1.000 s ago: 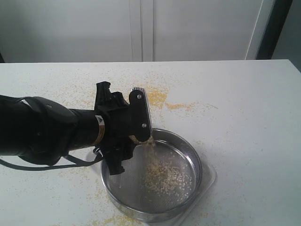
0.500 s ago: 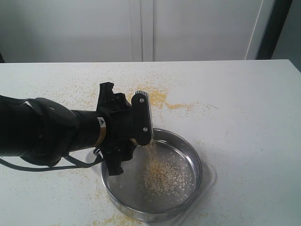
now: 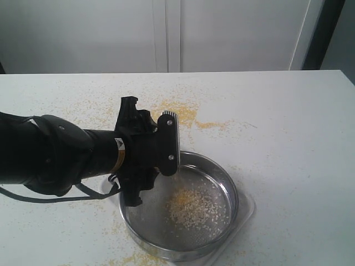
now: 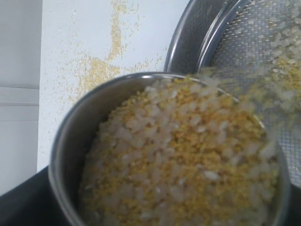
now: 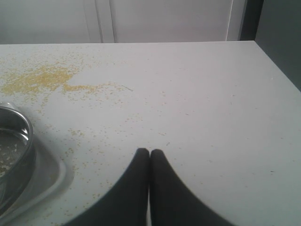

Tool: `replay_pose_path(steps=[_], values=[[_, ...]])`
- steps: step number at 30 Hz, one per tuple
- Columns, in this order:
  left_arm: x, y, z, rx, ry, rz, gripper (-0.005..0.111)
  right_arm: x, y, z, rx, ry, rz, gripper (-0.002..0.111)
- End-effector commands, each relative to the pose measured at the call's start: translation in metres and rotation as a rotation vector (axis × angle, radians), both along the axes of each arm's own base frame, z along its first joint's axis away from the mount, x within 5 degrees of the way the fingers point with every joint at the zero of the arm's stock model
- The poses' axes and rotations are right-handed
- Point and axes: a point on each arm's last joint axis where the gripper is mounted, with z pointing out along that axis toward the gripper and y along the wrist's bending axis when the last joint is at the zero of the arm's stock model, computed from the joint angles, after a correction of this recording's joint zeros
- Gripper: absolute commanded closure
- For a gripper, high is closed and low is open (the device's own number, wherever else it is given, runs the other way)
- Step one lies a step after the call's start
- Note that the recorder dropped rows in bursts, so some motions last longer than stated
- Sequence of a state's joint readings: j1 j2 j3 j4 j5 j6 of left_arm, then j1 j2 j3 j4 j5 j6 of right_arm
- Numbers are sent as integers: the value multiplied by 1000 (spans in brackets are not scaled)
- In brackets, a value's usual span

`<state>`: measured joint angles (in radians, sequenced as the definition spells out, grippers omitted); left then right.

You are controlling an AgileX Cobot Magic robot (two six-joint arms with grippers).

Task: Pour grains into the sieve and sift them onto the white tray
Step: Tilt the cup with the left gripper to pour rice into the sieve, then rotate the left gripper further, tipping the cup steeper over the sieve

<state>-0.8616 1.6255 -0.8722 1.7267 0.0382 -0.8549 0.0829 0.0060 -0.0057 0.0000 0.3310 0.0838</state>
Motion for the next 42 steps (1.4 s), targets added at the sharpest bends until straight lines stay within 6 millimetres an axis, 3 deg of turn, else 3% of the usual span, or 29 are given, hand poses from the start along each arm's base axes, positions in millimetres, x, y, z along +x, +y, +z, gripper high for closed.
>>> replay_pose_path(steps=[1,19,26,42], values=[[2,-1,7,27,-48,-31,107,0,0,0,1,-15,6,108],[2,-1,7,87,-90,-86,107,0,0,0,1,-15,6,108],[7,-7,18,51,-110,-78,107,0,0,0,1,-15,6,108],[4,-18,-7,200,-158,-44,107,0,0,0,1,-15,6,108]])
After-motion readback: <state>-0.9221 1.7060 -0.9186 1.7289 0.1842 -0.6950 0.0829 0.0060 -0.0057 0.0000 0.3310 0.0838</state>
